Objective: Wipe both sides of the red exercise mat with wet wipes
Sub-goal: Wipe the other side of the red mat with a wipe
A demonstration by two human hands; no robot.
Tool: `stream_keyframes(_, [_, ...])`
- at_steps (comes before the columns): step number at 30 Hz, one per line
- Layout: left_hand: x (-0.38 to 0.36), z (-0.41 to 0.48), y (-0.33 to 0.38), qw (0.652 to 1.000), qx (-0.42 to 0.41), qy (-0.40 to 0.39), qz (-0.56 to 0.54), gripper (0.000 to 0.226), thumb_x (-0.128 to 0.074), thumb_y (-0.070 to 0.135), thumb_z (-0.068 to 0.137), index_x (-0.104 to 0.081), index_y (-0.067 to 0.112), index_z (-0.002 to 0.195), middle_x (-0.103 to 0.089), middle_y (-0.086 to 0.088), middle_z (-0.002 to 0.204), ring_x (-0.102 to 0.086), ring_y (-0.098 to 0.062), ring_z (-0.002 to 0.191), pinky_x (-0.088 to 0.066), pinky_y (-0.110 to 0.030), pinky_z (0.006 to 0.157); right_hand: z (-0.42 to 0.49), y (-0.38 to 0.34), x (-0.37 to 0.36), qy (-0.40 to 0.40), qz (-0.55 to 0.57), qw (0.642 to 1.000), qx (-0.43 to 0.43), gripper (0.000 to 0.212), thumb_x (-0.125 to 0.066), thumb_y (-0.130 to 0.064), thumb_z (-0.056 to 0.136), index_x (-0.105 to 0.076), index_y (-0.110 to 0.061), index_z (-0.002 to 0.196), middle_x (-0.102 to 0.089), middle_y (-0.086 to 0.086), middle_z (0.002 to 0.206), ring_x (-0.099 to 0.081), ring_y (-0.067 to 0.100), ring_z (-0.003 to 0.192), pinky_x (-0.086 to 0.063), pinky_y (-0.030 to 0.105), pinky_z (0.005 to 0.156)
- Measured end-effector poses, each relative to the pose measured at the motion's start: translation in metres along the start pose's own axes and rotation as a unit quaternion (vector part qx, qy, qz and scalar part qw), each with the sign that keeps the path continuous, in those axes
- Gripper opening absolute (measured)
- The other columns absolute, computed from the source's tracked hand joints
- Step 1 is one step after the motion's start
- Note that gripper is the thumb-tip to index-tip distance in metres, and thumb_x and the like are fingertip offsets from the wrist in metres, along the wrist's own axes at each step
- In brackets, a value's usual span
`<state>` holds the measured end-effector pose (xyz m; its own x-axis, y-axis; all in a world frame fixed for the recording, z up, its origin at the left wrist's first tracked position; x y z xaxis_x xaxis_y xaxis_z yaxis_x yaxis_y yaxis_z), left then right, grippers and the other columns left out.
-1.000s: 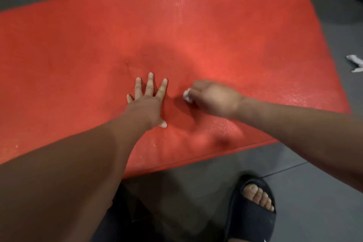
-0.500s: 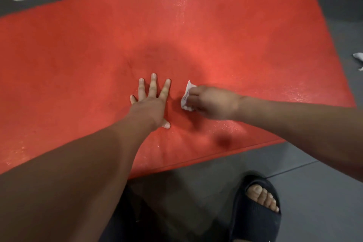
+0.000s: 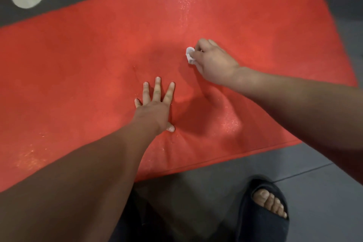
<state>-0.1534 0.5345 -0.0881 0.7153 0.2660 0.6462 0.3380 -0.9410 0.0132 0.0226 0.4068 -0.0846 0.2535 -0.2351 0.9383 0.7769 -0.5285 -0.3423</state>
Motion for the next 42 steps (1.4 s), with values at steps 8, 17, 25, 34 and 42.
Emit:
stream_keyframes(8, [0.000,0.000,0.000,1.000,-0.004,0.007,0.000,0.144,-0.089,0.041,0.071,0.030,0.042,0.152,0.047,0.001,0.156,0.031,-0.039,0.148,-0.011,-0.067,0.120,0.015,-0.028,-0.011,-0.024,0.075,0.997,-0.020,0.026,-0.043,-0.007,0.086,-0.066,-0.012,0.097,-0.058,0.012,0.092,-0.057,0.036,0.089,-0.044,0.041,0.080])
stream_keyframes(17, [0.002,-0.001,0.000,1.000,0.002,0.014,0.002,0.148,-0.090,0.041,0.070,0.032,0.031,0.153,0.045,0.002,0.157,0.029,-0.037,0.149,-0.012,-0.065,0.121,-0.008,-0.034,-0.011,-0.050,-0.002,0.994,0.095,0.024,-0.046,-0.019,0.094,-0.067,-0.014,0.103,-0.056,0.012,0.092,-0.056,0.035,0.087,-0.048,0.040,0.074])
stream_keyframes(25, [0.001,0.002,-0.001,1.000,0.005,0.013,0.000,0.150,-0.091,0.042,0.068,0.031,0.030,0.153,0.044,0.003,0.157,0.029,-0.037,0.150,-0.013,-0.066,0.120,-0.001,-0.050,-0.016,-0.037,0.013,0.995,0.090,0.017,-0.050,-0.018,0.095,-0.065,-0.010,0.098,-0.056,0.014,0.092,-0.054,0.035,0.085,-0.046,0.042,0.071])
stream_keyframes(34, [0.003,-0.001,0.001,1.000,0.005,0.005,0.002,0.149,-0.091,0.040,0.068,0.031,0.032,0.153,0.046,0.005,0.155,0.029,-0.036,0.149,-0.012,-0.065,0.121,-0.056,-0.008,0.009,-0.085,-0.018,0.989,0.119,0.024,-0.046,-0.024,0.099,-0.066,-0.019,0.111,-0.059,0.006,0.105,-0.054,0.029,0.099,-0.043,0.033,0.083])
stream_keyframes(42, [0.005,-0.003,0.004,1.000,0.018,0.004,0.007,0.149,-0.092,0.041,0.068,0.031,0.034,0.153,0.044,0.006,0.157,0.027,-0.036,0.151,-0.015,-0.065,0.120,-0.071,-0.043,0.004,-0.031,0.031,0.998,0.037,0.014,-0.053,-0.020,0.095,-0.064,-0.012,0.095,-0.057,0.013,0.090,-0.055,0.036,0.083,-0.046,0.044,0.078])
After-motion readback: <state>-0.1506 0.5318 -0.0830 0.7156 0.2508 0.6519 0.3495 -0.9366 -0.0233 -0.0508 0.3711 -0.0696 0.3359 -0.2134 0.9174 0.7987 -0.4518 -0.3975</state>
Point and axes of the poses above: each hand's wrist, its own z-axis towards the middle knuckle, its own x-axis out of the back of the hand, y = z × x, the point moved 4 cm from there along z, towards the middle knuckle
